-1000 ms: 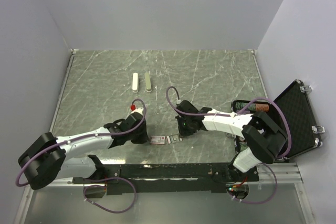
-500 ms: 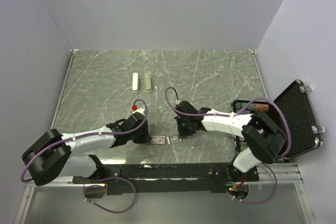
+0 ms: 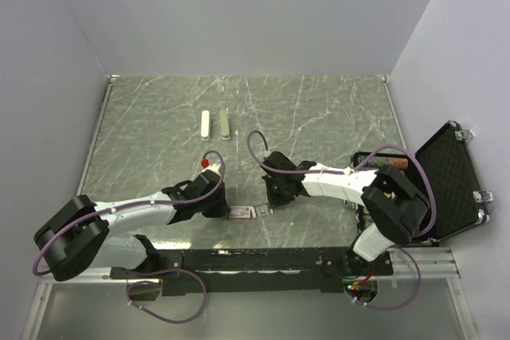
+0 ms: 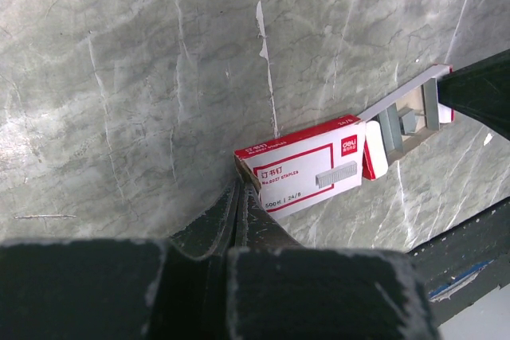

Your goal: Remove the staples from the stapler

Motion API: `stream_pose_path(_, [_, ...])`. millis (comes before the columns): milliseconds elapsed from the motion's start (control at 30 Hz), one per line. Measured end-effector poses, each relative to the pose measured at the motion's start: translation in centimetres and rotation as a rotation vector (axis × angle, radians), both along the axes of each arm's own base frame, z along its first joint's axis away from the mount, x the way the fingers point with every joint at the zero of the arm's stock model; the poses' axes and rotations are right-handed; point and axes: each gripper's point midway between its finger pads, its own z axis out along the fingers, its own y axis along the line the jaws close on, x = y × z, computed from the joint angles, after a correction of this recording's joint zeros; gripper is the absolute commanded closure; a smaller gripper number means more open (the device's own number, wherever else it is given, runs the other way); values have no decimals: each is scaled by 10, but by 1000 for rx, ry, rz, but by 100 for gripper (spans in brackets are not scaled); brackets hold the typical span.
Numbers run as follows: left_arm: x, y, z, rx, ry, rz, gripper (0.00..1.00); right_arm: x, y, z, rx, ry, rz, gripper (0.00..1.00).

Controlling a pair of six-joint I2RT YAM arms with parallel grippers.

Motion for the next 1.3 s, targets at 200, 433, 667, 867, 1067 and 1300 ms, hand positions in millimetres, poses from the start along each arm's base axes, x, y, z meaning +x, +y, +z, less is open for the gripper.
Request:
stream_pose_path(200, [-1,0,0,-1,0,0,99,4,4,0,0,1,-4,100])
stream_pose_path(433, [-2,0,0,-1,-1,-4,99,7,7,0,2,-4,-9,100])
stream_pose_path(667, [-3,-1,0,-1,-1,-10,99,10,11,0,3,-4,-8,100])
stream_pose_path(867, [-4,-2,0,0,0,-15,99,15,15,1,11,-11,-8,100])
stream_pose_path(1067, [-3,-5,0,2,3,-20,99,16,18,2,16,-13,-2,100])
stream_pose_path(1300, [-2,-7,0,4,6,-22,99,17,25,1,29,-9,29,100])
